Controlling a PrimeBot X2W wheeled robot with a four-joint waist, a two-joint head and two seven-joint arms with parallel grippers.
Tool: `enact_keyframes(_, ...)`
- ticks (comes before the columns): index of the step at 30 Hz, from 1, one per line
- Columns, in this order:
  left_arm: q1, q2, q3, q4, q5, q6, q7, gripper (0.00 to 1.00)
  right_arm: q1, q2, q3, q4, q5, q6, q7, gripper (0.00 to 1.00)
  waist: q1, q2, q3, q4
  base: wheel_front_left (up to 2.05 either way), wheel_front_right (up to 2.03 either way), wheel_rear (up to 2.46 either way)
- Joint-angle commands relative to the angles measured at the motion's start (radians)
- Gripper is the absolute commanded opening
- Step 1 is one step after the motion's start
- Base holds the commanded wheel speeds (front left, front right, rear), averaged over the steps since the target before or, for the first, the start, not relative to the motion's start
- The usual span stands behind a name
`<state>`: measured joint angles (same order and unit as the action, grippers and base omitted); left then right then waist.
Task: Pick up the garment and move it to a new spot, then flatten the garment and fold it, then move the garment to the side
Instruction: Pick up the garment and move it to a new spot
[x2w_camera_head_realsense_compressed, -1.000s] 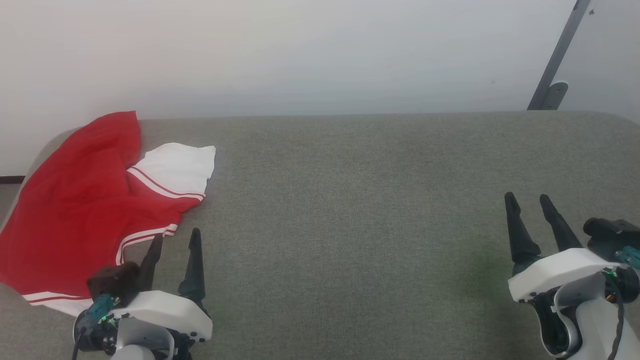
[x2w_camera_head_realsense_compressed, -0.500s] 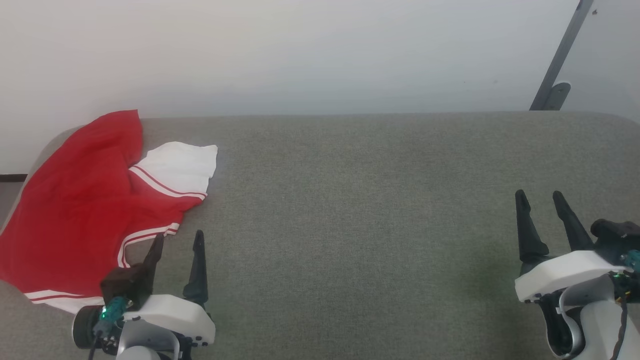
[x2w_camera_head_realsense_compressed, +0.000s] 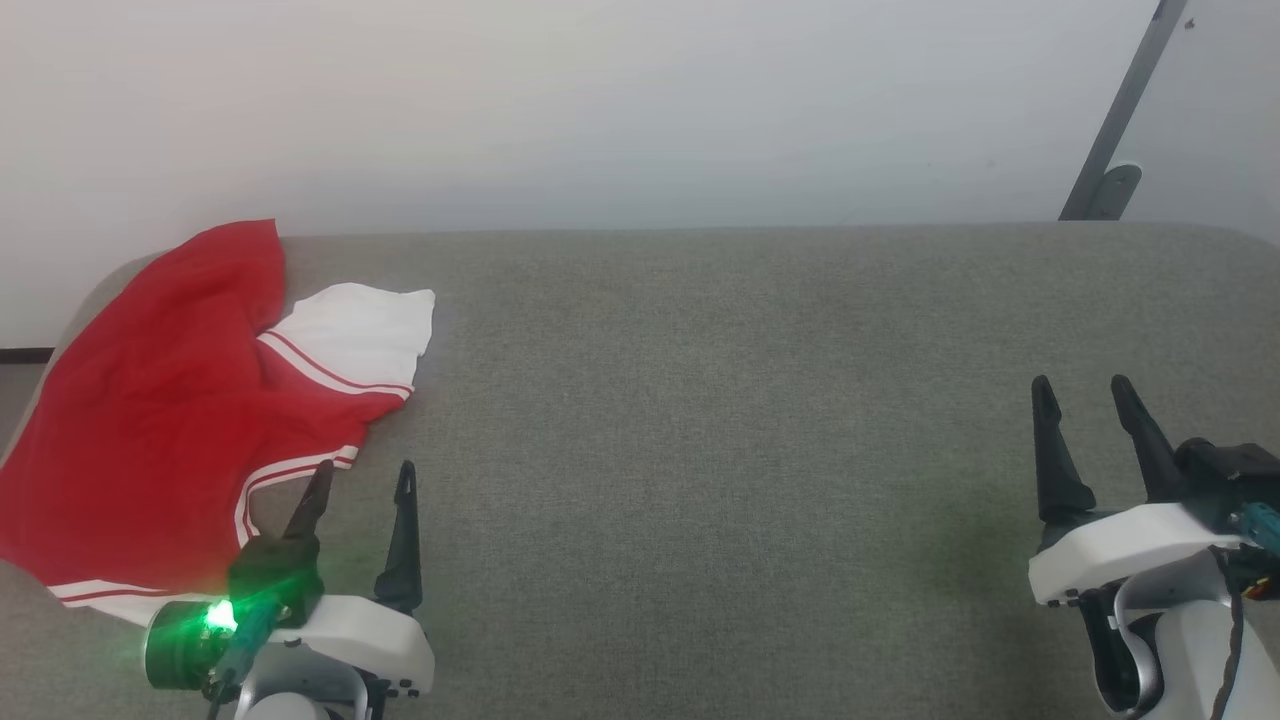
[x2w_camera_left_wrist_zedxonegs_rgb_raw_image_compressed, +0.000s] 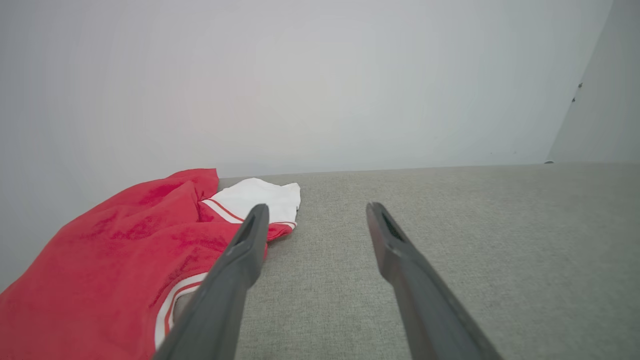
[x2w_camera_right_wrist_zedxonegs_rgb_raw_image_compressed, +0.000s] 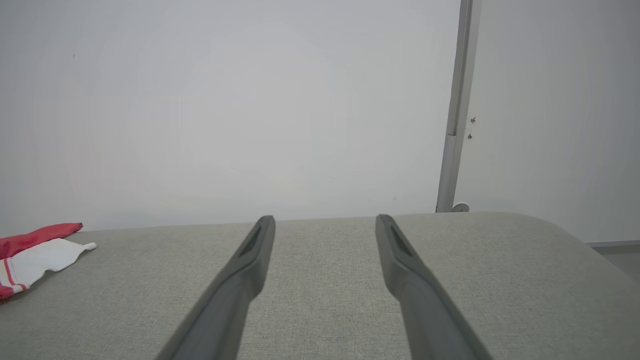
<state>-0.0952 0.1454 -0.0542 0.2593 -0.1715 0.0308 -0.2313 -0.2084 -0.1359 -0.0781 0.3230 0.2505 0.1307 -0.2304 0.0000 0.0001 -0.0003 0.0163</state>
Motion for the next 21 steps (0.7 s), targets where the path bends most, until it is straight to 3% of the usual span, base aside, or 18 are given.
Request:
enact_keyframes(1, -0.011, -0.001, 0.003, -0.002, 0.024, -0.001, -0.01, 1.0, -0.003, -0.002, -0.004, -0.008, -0.023, 0.0, -0.011, 1.0, 0.0, -0.0001, 0.001, 0.0, 0.0, 0.0, 0.0)
enact_keyframes(14, -0.018, -0.013, 0.006, 0.004, 0.115, -0.009, -0.032, 1.0, -0.01, -0.003, -0.015, -0.01, -0.09, 0.0, -0.034, 1.0, 0.0, -0.0001, 0.008, 0.014, 0.0, 0.0, 0.0)
enact_keyframes(21, -0.029, -0.027, 0.02, 0.018, 0.113, -0.023, -0.035, 1.0, 0.002, -0.007, 0.005, -0.016, -0.081, 0.0, -0.036, 1.0, 0.0, -0.0001, 0.01, 0.076, 0.0, 0.0, 0.0)
